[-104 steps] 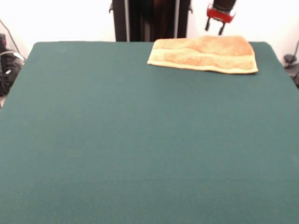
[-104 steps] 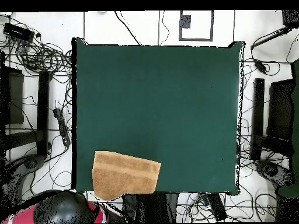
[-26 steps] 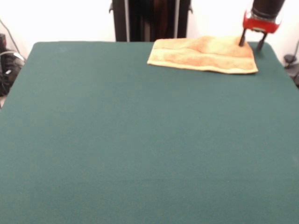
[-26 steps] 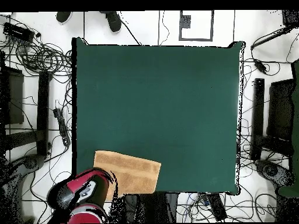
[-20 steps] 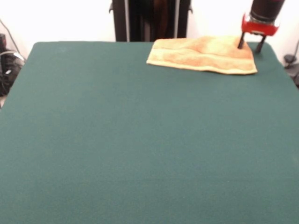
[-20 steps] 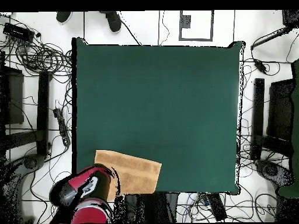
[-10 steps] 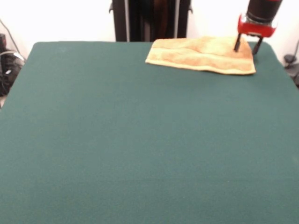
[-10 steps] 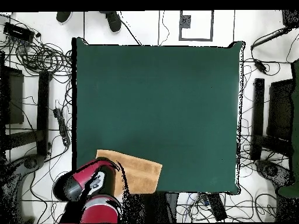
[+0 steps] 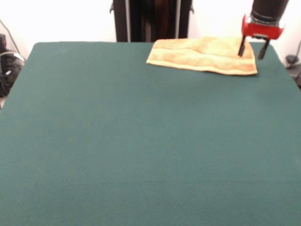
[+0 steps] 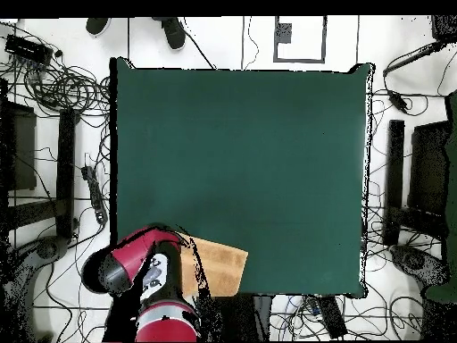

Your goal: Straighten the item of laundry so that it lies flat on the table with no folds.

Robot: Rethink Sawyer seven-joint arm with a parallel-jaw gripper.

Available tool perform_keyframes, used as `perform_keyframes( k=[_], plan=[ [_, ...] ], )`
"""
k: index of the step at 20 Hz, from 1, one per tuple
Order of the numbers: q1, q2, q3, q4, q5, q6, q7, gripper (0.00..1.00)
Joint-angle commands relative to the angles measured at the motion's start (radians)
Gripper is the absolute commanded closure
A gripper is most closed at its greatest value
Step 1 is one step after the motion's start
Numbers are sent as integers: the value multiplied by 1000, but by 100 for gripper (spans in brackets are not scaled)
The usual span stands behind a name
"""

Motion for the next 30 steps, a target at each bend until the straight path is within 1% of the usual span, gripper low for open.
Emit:
perform_keyframes(
  k=[1,3,5,7,9,11,15,18,20,22,23,24,27,30],
  plan=[
    [-13,79,134,-95,-49,29,-115,0],
    [2,180,120,-107,-51,-52,-56,0],
    [14,268,106,-125,-44,-102,-9,0],
    [-12,326,131,-112,-3,-68,3,0],
    [-23,360,142,-92,30,-36,23,0],
    [-35,393,154,-60,63,-65,60,0],
    [-65,466,172,-45,110,-84,58,0],
    [-67,516,168,-54,129,-161,79,0],
    [-43,528,144,-77,126,-206,87,0],
    [7,520,100,-97,127,-223,109,0],
    [48,510,68,-114,119,-203,112,0],
    [73,505,44,-119,125,-217,127,100],
    [140,491,-20,-144,117,-244,159,100],
    [165,475,-53,-153,129,-252,168,100]
  ],
)
